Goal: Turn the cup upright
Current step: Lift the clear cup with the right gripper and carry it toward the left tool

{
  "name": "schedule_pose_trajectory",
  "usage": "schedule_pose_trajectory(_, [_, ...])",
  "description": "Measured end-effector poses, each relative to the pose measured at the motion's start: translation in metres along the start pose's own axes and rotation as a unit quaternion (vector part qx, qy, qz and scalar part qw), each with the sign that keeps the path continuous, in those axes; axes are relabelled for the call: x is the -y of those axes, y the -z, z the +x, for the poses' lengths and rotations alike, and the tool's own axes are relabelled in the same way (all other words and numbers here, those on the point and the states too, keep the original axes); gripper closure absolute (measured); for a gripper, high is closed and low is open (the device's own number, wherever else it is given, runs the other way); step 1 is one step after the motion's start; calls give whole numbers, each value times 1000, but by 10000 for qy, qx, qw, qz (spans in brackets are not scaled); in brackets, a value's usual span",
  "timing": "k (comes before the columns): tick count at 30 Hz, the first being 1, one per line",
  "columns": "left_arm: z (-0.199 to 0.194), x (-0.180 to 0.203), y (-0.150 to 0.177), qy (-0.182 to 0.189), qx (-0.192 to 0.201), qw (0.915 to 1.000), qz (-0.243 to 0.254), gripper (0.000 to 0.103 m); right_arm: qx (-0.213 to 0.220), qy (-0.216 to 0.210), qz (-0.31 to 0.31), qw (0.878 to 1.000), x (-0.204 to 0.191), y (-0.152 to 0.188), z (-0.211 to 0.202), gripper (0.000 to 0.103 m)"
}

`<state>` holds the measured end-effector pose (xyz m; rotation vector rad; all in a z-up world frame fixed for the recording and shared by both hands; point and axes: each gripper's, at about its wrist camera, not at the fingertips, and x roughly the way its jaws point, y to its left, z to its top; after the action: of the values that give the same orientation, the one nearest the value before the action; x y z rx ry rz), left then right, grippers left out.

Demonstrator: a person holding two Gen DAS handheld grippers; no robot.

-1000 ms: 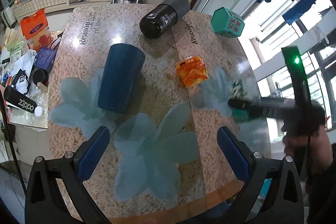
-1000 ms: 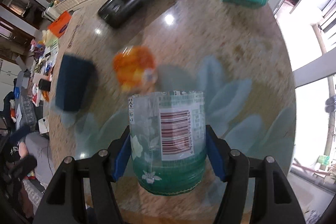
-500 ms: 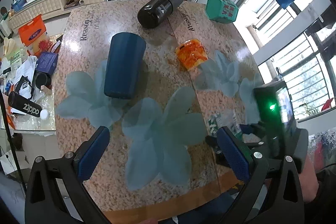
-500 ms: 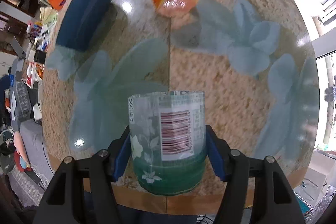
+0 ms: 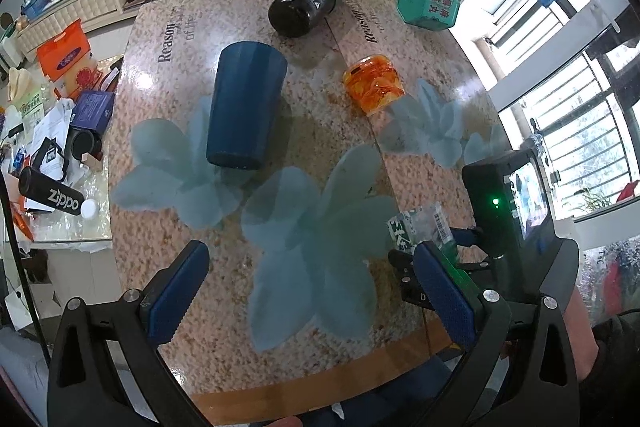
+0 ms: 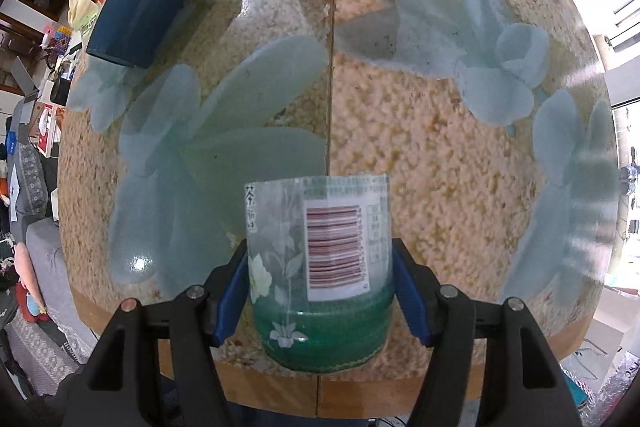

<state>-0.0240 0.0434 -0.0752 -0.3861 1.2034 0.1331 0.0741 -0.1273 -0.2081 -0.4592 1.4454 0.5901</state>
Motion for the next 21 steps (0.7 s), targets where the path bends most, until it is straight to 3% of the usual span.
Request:
schedule_pose_trajectory(2, [0, 0, 0, 1, 4, 10000, 2, 0, 2, -40, 8, 10000, 1, -1, 1, 36])
schedule_pose_trajectory(12, [-2, -2, 1, 8, 6, 10000, -18, 0, 107, -94, -43, 9999, -3, 1, 0, 1])
schedule_pose_trajectory(21, [-6, -6, 4, 44, 28, 9999, -111, 0, 151, -14, -8, 9999, -1, 0, -2, 0])
